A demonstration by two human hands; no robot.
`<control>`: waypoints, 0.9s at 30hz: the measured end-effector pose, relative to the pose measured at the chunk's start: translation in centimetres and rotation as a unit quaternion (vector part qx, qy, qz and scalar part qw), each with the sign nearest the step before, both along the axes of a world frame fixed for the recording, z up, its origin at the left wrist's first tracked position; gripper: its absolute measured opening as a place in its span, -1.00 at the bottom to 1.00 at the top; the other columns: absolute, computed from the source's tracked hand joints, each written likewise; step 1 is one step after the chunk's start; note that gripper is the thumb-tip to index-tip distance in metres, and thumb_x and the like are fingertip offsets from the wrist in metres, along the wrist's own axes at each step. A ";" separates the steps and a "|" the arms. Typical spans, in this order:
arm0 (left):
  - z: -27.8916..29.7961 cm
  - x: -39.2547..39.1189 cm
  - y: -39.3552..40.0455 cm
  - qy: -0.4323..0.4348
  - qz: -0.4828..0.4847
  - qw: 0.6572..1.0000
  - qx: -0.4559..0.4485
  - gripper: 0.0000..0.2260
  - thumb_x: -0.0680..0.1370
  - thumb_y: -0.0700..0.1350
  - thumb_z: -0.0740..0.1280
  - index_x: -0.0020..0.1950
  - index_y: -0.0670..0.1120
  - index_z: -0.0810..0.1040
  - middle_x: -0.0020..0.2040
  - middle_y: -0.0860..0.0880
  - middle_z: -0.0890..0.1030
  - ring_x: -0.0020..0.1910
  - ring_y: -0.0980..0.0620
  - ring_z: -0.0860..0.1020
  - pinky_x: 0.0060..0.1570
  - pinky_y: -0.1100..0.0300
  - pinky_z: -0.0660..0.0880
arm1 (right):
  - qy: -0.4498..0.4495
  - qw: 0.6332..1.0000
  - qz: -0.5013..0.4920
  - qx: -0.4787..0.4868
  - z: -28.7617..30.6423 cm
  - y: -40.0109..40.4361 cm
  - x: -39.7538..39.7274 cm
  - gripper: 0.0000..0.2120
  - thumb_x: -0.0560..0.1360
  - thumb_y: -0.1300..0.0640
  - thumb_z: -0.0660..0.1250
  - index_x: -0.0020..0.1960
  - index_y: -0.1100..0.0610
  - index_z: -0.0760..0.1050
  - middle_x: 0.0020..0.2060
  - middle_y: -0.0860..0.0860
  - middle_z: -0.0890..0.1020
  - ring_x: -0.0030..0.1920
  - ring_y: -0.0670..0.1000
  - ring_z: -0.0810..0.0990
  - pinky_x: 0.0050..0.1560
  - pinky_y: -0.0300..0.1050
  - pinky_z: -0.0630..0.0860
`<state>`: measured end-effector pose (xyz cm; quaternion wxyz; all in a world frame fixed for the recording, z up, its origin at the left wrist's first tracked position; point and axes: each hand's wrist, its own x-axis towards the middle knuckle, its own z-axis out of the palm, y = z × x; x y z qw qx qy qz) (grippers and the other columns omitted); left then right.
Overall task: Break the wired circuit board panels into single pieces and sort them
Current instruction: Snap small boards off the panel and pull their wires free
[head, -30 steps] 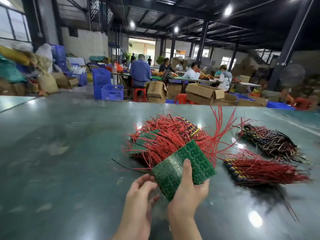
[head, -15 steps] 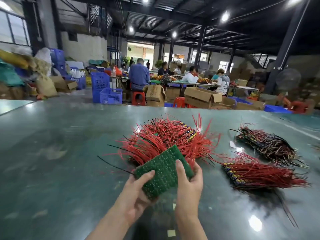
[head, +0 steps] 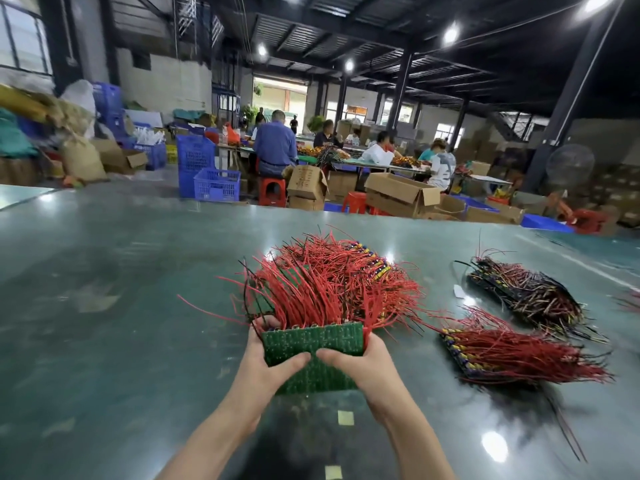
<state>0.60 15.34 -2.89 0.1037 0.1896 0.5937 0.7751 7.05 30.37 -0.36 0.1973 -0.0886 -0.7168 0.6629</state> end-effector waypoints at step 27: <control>-4.6 -1.3 1.6 0.065 0.186 0.980 -0.018 -0.48 0.28 -0.49 0.48 -0.05 0.01 0.37 -0.22 0.03 0.55 -0.36 0.29 0.52 -0.27 0.44 0.47 | 0.001 0.985 -0.114 0.131 -5.1 -1.6 -2.7 -0.83 0.33 0.26 0.53 -0.16 0.07 0.60 -0.24 -0.04 0.67 -0.17 -0.07 0.64 -0.06 -0.17 0.55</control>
